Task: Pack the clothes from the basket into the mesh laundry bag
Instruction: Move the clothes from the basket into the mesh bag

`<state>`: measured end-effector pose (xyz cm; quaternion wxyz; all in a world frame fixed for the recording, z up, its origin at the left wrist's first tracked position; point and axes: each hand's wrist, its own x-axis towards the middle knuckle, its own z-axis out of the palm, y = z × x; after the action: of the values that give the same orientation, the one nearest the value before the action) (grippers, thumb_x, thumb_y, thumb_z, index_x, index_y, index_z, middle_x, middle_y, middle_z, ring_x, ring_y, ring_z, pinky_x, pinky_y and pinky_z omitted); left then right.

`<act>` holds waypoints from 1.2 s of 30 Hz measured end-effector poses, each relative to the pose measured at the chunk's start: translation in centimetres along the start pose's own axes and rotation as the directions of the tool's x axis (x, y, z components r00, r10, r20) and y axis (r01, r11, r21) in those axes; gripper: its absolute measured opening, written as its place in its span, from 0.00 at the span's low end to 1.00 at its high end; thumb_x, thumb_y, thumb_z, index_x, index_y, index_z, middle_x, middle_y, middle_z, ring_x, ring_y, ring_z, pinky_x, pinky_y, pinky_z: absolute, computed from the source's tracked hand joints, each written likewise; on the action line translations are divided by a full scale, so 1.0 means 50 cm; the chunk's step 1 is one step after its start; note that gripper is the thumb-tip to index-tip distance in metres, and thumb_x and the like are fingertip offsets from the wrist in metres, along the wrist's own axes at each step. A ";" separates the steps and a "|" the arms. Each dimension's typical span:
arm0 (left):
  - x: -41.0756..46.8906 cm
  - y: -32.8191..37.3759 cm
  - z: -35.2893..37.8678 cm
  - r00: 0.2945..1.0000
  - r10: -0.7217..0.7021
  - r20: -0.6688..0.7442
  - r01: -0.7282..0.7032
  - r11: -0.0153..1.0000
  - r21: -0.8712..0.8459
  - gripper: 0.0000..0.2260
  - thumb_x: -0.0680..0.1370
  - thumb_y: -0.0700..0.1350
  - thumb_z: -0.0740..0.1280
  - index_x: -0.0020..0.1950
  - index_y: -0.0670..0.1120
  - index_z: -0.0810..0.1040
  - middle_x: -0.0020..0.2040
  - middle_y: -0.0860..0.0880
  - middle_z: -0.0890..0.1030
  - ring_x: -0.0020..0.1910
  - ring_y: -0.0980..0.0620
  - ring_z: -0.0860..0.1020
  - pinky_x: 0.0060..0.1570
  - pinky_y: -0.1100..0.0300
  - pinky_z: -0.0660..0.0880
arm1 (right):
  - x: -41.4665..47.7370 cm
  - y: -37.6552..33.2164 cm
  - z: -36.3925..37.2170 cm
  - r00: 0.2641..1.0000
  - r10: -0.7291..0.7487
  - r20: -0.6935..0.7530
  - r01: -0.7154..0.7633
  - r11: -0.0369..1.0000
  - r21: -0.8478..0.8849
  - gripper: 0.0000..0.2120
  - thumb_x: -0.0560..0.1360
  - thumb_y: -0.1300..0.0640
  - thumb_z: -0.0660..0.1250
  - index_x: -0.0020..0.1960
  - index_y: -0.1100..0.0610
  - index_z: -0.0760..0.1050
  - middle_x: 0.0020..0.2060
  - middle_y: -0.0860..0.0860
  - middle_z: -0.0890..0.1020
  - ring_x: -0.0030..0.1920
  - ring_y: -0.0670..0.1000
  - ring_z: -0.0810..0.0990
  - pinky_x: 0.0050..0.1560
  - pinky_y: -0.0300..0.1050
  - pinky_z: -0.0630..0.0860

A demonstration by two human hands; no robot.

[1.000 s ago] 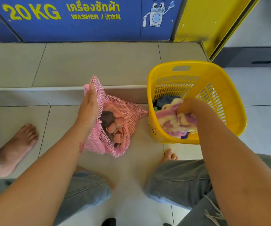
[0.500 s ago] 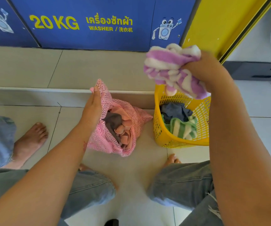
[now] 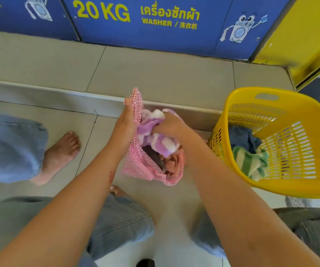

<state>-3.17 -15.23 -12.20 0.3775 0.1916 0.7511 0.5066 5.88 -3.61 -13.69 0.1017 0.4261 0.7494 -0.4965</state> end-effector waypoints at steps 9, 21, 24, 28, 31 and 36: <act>0.038 -0.046 -0.066 0.999 0.016 -0.032 -0.013 0.997 0.073 0.26 0.81 0.65 0.41 0.76 0.63 0.61 0.75 0.56 0.67 0.73 0.55 0.65 0.72 0.55 0.59 | 0.047 0.069 0.209 0.914 -0.400 -0.065 0.293 0.763 -0.576 0.29 0.77 0.31 0.45 0.75 0.38 0.60 0.78 0.45 0.57 0.77 0.56 0.54 0.73 0.65 0.50; 0.036 0.009 -0.005 0.994 0.095 0.059 -0.101 0.989 0.111 0.25 0.82 0.61 0.42 0.78 0.58 0.56 0.77 0.58 0.61 0.73 0.62 0.60 0.64 0.69 0.53 | 0.158 0.128 0.184 0.991 -0.114 -0.073 -0.010 0.476 -0.879 0.24 0.76 0.40 0.59 0.71 0.42 0.67 0.73 0.49 0.64 0.72 0.57 0.59 0.61 0.60 0.59; 0.047 -0.026 -0.015 0.995 0.083 0.052 -0.091 0.980 0.175 0.25 0.81 0.62 0.42 0.78 0.59 0.56 0.77 0.56 0.61 0.76 0.55 0.59 0.67 0.63 0.53 | 0.144 0.172 0.138 0.988 -0.133 -0.078 0.014 0.580 -0.814 0.28 0.74 0.34 0.56 0.72 0.41 0.64 0.74 0.51 0.63 0.74 0.59 0.59 0.68 0.64 0.58; 0.059 -0.062 -0.022 0.999 0.029 0.042 -0.037 0.978 0.203 0.27 0.79 0.67 0.42 0.77 0.62 0.56 0.78 0.54 0.62 0.76 0.50 0.61 0.74 0.53 0.55 | 0.078 0.195 0.101 0.898 -0.332 -0.290 0.141 0.839 -0.526 0.36 0.70 0.27 0.46 0.71 0.44 0.66 0.70 0.51 0.70 0.70 0.57 0.67 0.68 0.61 0.65; 0.055 -0.065 -0.016 0.999 0.005 0.033 -0.012 0.977 0.211 0.28 0.80 0.66 0.41 0.78 0.60 0.55 0.78 0.53 0.61 0.76 0.50 0.60 0.73 0.55 0.54 | 0.074 0.207 0.087 0.760 -0.285 -0.583 0.041 0.918 -0.395 0.33 0.74 0.32 0.52 0.72 0.49 0.65 0.71 0.53 0.68 0.71 0.57 0.66 0.69 0.57 0.64; 0.056 -0.053 -0.009 1.000 0.018 0.000 -0.018 0.977 0.213 0.26 0.81 0.63 0.41 0.78 0.58 0.56 0.78 0.52 0.61 0.76 0.50 0.59 0.67 0.60 0.54 | 0.107 0.215 0.063 0.823 0.032 -0.567 -0.201 0.950 -0.238 0.43 0.72 0.36 0.65 0.78 0.54 0.52 0.73 0.59 0.66 0.73 0.61 0.64 0.73 0.56 0.60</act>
<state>-5.04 -14.74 -15.55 0.3495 0.2373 0.7996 0.4267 9.70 -1.79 -25.36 -0.0298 0.5781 0.7825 -0.2294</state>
